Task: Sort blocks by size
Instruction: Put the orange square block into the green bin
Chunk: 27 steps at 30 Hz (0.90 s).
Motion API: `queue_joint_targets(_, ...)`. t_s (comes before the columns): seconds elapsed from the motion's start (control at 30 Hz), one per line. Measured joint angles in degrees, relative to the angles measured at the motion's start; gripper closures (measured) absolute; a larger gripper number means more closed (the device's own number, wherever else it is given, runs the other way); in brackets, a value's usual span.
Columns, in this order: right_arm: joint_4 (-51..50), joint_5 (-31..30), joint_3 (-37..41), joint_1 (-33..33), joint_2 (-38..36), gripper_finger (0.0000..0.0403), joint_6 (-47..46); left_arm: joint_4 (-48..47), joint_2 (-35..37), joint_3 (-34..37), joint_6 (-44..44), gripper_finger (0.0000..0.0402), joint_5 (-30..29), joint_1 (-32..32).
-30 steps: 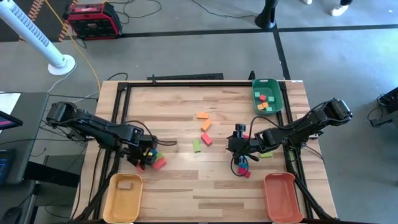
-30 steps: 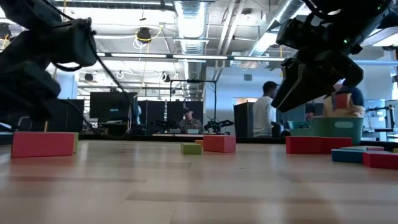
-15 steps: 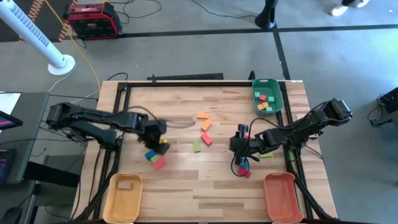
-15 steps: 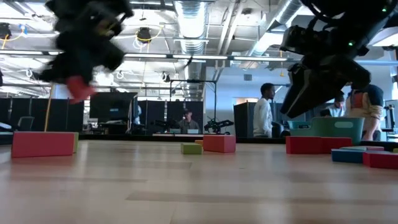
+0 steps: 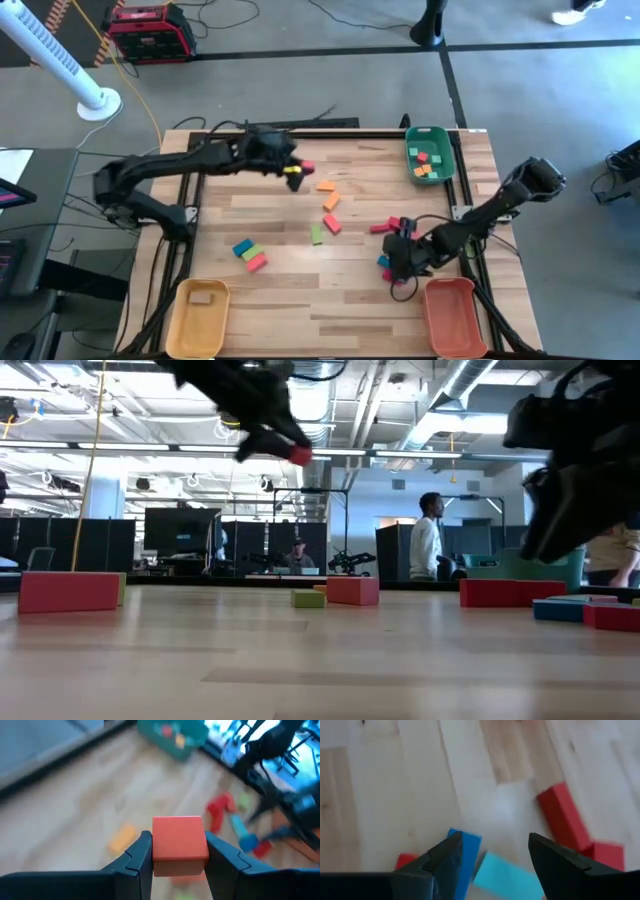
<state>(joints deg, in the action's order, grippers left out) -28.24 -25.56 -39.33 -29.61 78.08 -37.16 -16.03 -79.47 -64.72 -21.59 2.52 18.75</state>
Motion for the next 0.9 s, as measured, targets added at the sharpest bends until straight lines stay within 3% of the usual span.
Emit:
queue_joint_targets(0.17, -3.63, -0.02, 0.00, -3.56, -0.02, 0.0147, -9.40, 5.64, -11.97, -8.85, 7.68, 0.0275, 2.70, 2.44)
queue_joint_targets(0.3, -7.07, -0.04, 0.00, -6.14, -0.02, 0.0147, -17.06, 3.82, -23.07, -19.39, 13.59, 0.0275, 3.67, 3.65)
queue_joint_targets(0.6, -12.11, -0.11, -0.01, -12.70, -0.02, 0.0147, -30.09, -10.08, -48.95, -43.00, 17.34, 0.0275, 12.27, 5.16)
queue_joint_targets(0.77, -13.71, -1.04, 0.00, -13.04, -0.04, 0.0147, -31.42, -22.31, -59.41, -54.49, 20.73, 0.0275, 11.87, 4.05)
queue_joint_targets(0.9, -14.42, -4.06, -0.02, -11.76, -0.15, 0.0147, -29.89, -28.55, -63.30, -60.97, 23.83, 0.0263, 7.53, 2.65)
